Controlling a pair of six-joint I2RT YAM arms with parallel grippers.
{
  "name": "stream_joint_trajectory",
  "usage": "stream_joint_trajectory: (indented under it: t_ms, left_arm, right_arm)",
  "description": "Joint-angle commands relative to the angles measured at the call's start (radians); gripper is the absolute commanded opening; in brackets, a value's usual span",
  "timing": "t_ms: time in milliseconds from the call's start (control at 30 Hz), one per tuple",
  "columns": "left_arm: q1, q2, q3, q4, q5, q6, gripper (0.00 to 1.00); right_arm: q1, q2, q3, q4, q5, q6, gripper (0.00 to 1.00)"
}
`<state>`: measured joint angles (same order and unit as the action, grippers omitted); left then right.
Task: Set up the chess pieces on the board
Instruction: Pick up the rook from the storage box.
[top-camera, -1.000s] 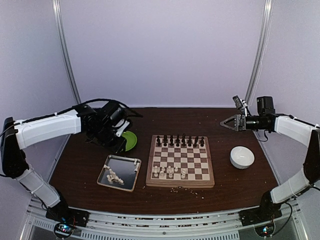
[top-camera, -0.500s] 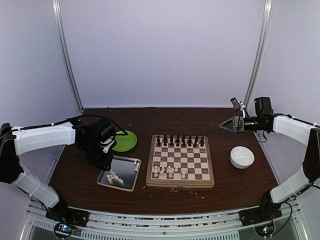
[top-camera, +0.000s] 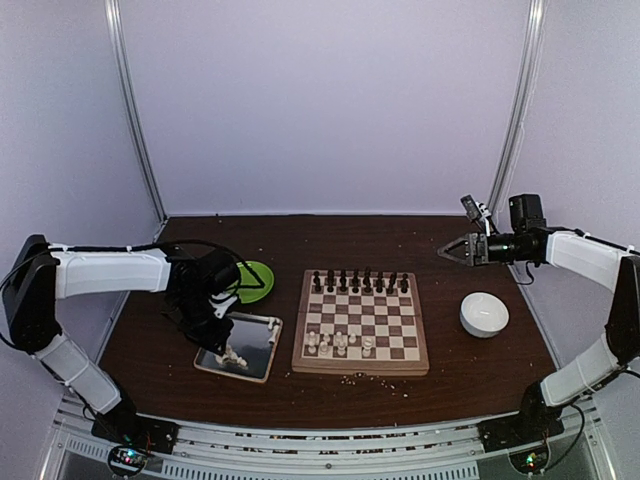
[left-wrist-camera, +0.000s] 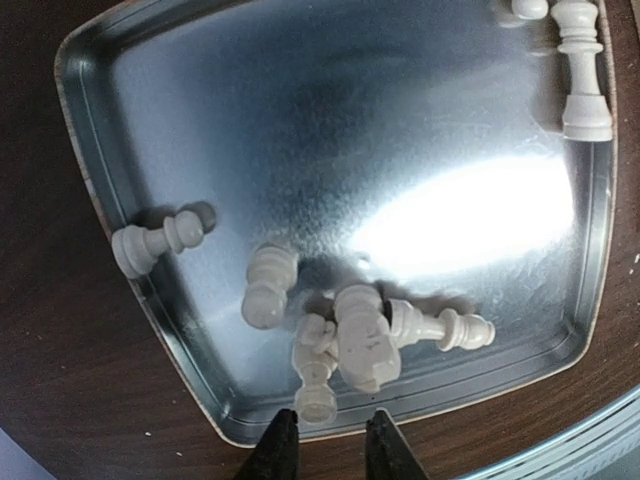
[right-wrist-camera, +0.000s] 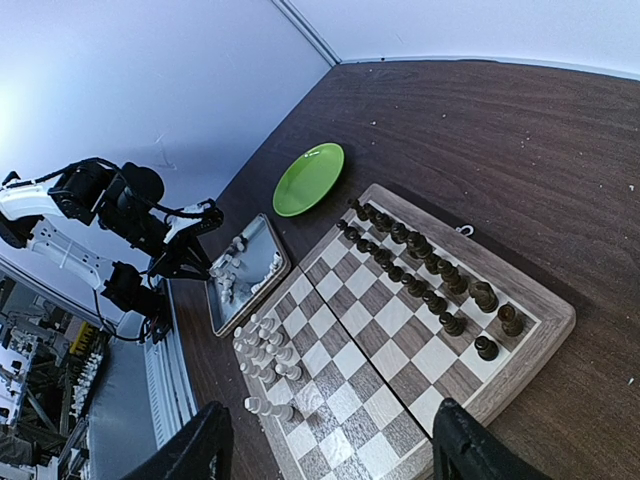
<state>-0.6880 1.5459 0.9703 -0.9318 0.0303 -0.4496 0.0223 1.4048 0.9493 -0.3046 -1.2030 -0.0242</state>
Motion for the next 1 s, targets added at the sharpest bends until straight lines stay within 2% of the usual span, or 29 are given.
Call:
stream_joint_trajectory:
  t_ms: [0,233,567,800,967]
  left_arm:
    - [0.005,0.031,-0.009,0.02,-0.006,0.012,0.23]
    - [0.005,0.057,-0.007,0.027,-0.015,0.025,0.17]
    - [0.005,0.09,0.004,0.031,-0.05,0.033,0.25]
    - [0.005,0.078,0.007,0.03,-0.035,0.048,0.08]
    - [0.005,0.038,-0.004,0.032,0.039,0.113,0.03]
  right_arm:
    - [0.007,0.011,0.026,-0.014,-0.001,-0.016,0.68]
    - [0.007,0.013,0.026,-0.018,-0.001,-0.019,0.68]
    - [0.007,0.017,0.027,-0.021,-0.005,-0.02,0.68]
    - [0.007,0.018,0.026,-0.023,-0.007,-0.022,0.68]
    - [0.007,0.022,0.026,-0.024,-0.009,-0.022,0.68]
